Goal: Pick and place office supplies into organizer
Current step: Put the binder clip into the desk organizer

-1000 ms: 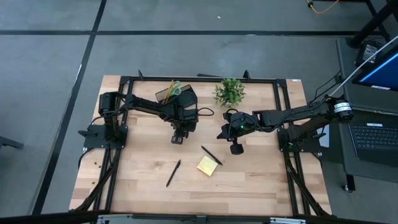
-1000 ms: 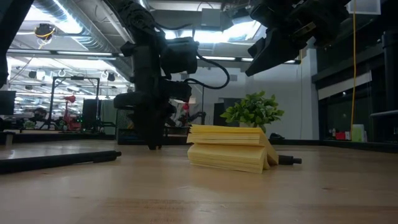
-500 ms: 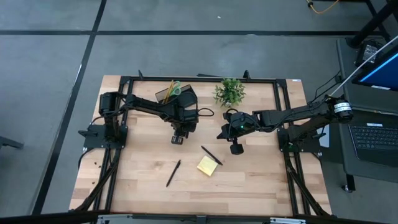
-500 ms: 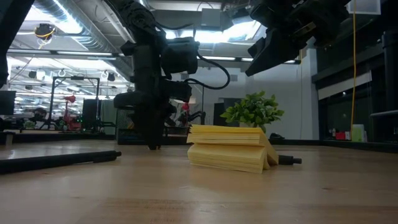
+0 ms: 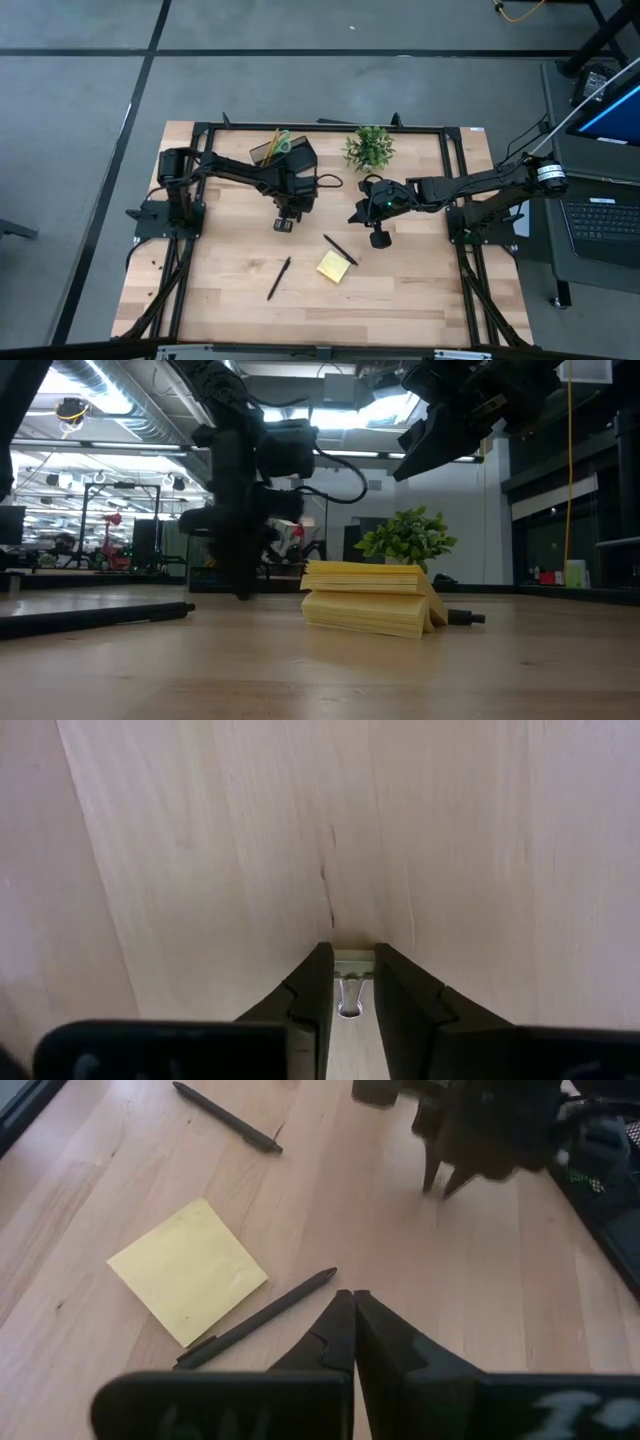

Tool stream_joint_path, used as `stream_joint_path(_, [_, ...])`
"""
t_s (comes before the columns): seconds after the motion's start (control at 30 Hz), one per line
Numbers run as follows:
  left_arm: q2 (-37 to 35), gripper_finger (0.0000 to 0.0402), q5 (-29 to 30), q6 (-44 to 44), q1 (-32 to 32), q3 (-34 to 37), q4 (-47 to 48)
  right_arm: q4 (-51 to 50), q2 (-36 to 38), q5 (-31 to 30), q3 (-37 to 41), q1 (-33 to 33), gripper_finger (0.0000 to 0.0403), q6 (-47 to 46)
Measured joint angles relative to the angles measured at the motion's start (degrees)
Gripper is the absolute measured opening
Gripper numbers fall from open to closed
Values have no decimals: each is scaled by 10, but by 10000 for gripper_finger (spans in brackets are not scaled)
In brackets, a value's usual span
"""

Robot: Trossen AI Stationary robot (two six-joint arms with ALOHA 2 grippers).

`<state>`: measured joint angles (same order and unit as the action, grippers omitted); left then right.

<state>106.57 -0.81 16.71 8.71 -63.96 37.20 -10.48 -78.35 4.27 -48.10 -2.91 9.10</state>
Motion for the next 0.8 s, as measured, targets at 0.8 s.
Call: stream_joint_path(0.8, [-138,58,149,5,87,1,20,1,0,0,0,0,10,0])
